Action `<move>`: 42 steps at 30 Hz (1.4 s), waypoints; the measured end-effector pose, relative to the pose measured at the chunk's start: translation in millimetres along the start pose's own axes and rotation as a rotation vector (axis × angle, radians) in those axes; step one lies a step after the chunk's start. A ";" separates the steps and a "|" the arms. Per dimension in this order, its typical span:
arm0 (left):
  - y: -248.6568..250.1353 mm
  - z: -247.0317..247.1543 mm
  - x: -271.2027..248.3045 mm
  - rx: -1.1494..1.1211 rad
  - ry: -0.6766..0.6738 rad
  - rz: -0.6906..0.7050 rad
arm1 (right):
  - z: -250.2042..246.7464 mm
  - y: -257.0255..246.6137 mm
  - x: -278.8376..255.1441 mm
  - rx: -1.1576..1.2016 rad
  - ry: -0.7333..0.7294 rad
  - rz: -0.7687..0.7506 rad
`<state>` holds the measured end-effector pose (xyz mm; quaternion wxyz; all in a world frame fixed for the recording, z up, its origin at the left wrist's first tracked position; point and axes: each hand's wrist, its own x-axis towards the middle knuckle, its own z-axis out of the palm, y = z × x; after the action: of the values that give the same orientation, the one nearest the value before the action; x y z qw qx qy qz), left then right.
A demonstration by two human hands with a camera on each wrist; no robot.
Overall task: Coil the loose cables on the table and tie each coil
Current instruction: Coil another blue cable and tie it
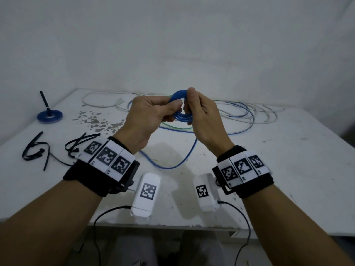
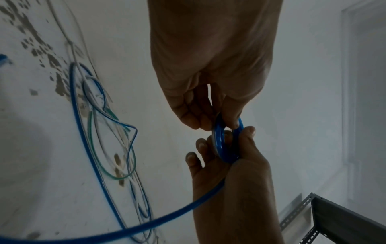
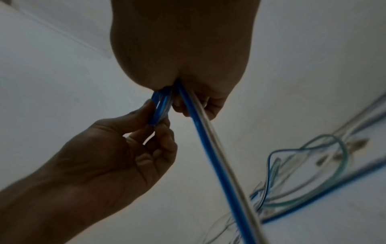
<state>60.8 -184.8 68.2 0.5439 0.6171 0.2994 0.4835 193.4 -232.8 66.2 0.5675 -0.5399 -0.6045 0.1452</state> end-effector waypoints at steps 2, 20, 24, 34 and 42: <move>0.0 3.4 -0.8 -0.056 -0.001 -0.005 | 6.0 1.4 -5.8 0.143 0.048 0.047; 2.2 3.1 -11.8 -0.070 -0.063 -0.202 | 10.9 -3.7 -7.7 0.166 0.098 0.081; -2.1 3.7 -23.6 0.153 -0.316 -0.600 | 9.8 -6.4 -7.4 0.177 0.257 0.111; -11.5 1.1 -3.9 -0.216 0.168 -0.252 | 6.9 3.7 -11.3 0.103 0.298 0.142; -3.4 1.0 3.8 0.090 0.145 -0.075 | 6.2 6.7 -18.8 0.079 0.158 0.175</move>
<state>63.6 -181.0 66.0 0.5104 0.5925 0.3824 0.4922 187.2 -242.9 49.0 0.6192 -0.5775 -0.5025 0.1747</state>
